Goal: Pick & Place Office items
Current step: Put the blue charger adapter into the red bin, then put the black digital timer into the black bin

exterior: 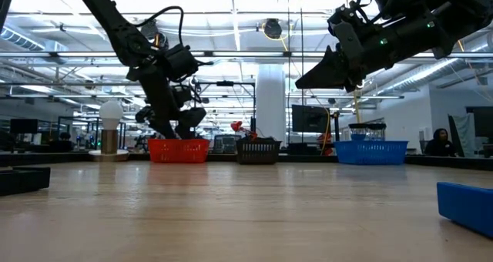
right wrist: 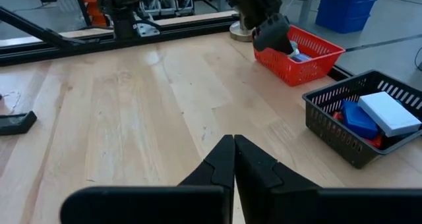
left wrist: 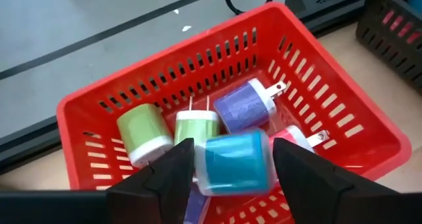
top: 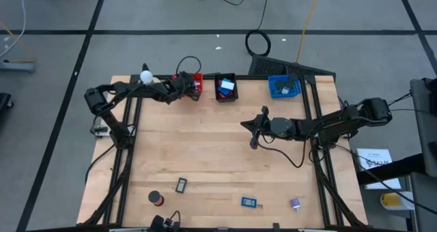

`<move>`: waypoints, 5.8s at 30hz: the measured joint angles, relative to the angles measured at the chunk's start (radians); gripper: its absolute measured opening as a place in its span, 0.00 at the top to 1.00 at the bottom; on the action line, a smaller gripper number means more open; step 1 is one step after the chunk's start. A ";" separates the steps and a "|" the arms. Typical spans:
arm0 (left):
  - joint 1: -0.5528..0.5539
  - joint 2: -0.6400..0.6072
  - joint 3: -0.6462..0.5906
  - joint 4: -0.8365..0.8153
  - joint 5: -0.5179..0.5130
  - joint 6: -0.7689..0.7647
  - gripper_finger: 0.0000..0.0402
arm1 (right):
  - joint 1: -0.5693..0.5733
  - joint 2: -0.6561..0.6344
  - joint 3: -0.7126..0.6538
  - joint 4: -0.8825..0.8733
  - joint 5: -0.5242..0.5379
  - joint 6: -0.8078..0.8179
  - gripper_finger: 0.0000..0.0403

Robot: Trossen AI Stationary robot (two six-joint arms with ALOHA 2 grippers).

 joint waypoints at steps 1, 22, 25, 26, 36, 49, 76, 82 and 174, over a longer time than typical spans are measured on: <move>0.000 0.000 0.000 -0.003 0.003 0.000 0.46 | 0.000 0.000 0.000 0.000 0.000 0.000 1.00; -0.137 -0.288 -0.007 -0.135 0.061 0.176 0.64 | 0.000 0.000 0.000 0.000 0.000 -0.004 1.00; -0.214 -0.334 -0.051 -0.076 0.062 0.202 0.76 | 0.000 0.000 0.000 0.001 0.001 -0.004 1.00; -0.241 -0.343 -0.070 -0.032 0.062 0.215 0.79 | 0.000 0.000 0.000 0.001 0.002 -0.004 1.00; -0.419 -0.376 -0.187 0.168 0.216 0.237 0.98 | 0.000 0.000 0.000 0.016 0.001 0.001 1.00; -0.528 -0.375 -0.193 0.394 0.426 0.354 0.94 | 0.000 0.000 0.000 0.016 0.001 0.003 0.99; -0.986 -0.387 0.106 -0.465 0.157 0.143 0.85 | 0.000 0.000 0.000 0.019 0.000 0.003 0.99; -1.093 -0.384 0.108 -0.567 0.114 -0.040 0.67 | 0.000 0.000 0.000 0.023 0.000 0.003 0.99; -1.121 0.058 0.106 -0.584 0.250 -0.534 0.29 | -0.001 0.000 0.000 0.023 0.000 0.003 0.99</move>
